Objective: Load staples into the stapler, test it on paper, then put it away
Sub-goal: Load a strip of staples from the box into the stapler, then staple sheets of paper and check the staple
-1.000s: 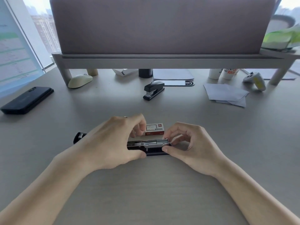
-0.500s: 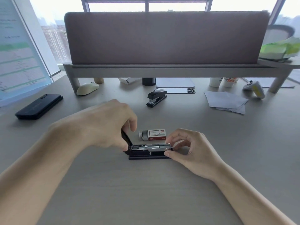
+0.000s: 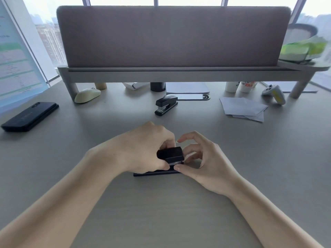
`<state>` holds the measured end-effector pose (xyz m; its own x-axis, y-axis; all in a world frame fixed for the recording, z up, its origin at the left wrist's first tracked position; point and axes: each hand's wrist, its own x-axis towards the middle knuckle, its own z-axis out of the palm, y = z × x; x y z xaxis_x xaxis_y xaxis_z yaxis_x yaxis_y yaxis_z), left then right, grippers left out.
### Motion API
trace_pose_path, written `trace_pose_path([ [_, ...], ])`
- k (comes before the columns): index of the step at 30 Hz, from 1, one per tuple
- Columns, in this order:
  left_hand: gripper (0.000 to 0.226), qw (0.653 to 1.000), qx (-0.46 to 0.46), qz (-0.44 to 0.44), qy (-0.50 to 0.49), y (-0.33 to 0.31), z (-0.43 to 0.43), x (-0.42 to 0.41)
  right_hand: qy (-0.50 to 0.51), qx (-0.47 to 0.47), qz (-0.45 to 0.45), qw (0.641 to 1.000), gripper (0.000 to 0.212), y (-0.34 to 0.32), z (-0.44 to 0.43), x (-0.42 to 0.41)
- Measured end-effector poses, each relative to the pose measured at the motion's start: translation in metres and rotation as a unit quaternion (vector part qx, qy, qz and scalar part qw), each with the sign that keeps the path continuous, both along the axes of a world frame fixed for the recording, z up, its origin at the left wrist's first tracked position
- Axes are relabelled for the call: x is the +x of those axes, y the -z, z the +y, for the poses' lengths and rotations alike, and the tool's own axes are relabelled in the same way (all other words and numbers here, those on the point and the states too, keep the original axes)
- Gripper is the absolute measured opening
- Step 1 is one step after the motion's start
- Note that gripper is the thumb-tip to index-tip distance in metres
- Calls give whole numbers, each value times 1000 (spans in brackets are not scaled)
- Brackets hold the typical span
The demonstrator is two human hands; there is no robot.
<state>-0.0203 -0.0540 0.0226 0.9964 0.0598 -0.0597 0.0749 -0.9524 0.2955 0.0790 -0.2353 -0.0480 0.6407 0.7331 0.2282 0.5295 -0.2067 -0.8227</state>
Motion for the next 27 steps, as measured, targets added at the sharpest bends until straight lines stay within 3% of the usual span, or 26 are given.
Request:
trace_pose_path([
  [1,20,1000,-18,-12,-2,1,-1,1,-1,2,2,1000,52,0,0,0],
  [4,55,991,-115,-50,-55,10,-5,4,-6,10,9,1000,54,0,-1,-1],
  [6,62,988,-119,-61,-82,20,-11,8,-7,12,12,1000,56,0,-1,-1],
  [13,67,984,-66,-88,-140,42,-27,12,4,31,6,1000,62,1,0,-1],
  [23,54,992,-17,-82,-93,40,-28,11,0,41,6,999,62,4,1,1],
  [27,57,986,-35,-127,-105,30,-27,14,-16,58,38,997,65,5,-1,6],
])
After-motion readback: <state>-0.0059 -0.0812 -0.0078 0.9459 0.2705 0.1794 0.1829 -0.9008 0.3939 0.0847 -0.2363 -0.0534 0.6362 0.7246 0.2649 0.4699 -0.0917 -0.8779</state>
